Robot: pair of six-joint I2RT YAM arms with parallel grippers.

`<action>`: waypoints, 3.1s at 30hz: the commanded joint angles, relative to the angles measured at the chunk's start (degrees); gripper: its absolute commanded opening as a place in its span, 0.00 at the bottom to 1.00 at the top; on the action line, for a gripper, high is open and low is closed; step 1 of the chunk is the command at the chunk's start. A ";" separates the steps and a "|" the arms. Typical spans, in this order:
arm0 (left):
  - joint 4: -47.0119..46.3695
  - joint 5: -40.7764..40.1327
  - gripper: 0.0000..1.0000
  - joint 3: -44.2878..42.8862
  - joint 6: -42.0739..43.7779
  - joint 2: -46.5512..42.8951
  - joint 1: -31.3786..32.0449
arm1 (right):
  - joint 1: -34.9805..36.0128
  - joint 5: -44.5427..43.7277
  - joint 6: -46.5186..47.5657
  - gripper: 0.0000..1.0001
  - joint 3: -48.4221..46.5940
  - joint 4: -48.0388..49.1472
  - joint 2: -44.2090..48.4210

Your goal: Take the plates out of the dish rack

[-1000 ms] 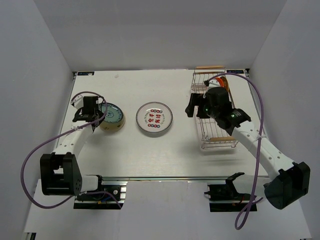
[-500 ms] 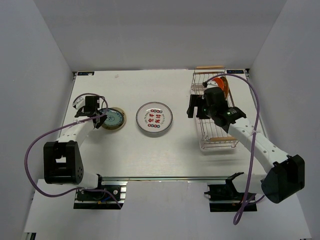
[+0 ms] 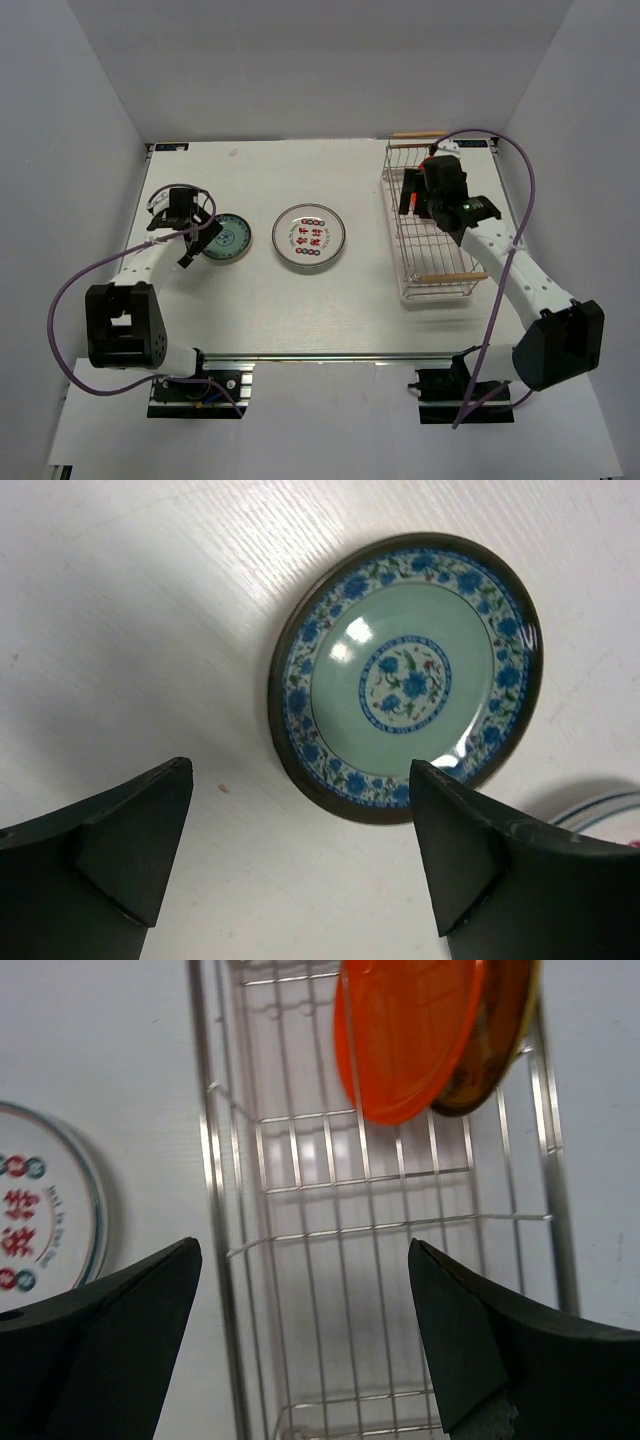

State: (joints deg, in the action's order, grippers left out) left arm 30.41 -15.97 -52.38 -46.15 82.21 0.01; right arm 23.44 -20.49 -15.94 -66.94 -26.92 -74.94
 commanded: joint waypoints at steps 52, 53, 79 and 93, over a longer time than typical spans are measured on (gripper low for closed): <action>-0.71 19.57 0.98 -3.26 11.96 -15.58 0.87 | -16.50 3.70 3.02 0.05 -16.30 10.31 -21.75; -0.53 19.66 0.98 -3.17 11.87 -16.12 0.87 | -16.41 3.70 3.29 0.04 -16.38 10.04 -20.96; -21.25 60.78 0.98 3.94 13.29 -23.86 1.92 | -7.73 54.50 -9.80 0.00 0.66 19.35 0.24; -27.60 64.14 0.88 7.21 12.05 -14.02 6.40 | 7.05 62.59 -19.21 0.00 -2.23 30.17 -14.09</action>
State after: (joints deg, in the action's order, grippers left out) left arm 4.78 47.27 -44.91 -34.54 68.01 5.21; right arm 29.02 39.24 -32.56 -65.89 -1.85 -88.51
